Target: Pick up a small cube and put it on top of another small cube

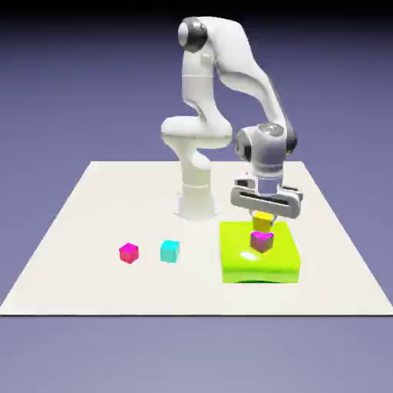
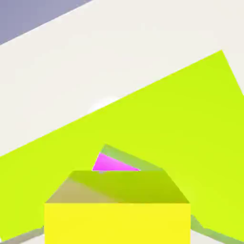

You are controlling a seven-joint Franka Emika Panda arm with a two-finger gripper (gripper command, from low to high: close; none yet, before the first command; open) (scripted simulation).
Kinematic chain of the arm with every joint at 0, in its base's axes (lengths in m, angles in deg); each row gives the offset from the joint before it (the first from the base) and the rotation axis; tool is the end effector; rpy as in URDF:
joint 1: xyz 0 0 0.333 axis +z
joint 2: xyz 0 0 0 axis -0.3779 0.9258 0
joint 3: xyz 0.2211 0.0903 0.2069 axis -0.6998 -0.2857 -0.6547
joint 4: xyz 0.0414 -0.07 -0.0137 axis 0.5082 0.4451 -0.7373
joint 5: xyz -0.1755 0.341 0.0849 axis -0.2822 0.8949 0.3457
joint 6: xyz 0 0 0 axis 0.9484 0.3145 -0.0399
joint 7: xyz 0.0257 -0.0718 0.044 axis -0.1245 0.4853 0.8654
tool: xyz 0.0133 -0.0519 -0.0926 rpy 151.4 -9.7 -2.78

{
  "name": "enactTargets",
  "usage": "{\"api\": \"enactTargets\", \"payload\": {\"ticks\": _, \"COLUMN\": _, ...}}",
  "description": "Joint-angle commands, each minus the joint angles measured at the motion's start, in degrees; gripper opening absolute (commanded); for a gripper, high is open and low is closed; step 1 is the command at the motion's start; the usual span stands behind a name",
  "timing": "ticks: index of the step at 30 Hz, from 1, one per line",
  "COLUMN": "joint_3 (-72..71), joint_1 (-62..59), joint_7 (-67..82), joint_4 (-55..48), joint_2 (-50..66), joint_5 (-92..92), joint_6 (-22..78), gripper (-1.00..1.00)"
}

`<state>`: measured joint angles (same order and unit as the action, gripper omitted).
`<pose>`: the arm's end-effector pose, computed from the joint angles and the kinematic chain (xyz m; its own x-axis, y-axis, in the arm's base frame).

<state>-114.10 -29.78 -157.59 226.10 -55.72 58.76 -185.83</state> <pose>0.3662 0.1959 0.2679 0.3311 -0.9434 -0.0193 -0.9433 -0.3314 0.0193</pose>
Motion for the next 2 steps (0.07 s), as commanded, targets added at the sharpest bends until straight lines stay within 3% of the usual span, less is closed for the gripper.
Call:
{"api": "enactTargets", "payload": {"ticks": 1, "joint_3": 0.0, "joint_1": 0.0, "joint_7": 0.0, "joint_4": 0.0, "joint_2": 0.0, "joint_5": 0.0, "joint_6": 0.0, "gripper": 1.0}}
{"api": "enactTargets", "payload": {"ticks": 2, "joint_3": 0.25, "joint_1": 0.11, "joint_7": 0.91, "joint_4": -0.62, "joint_2": -2.06, "joint_5": 1.15, "joint_6": 2.49, "gripper": 1.0}}
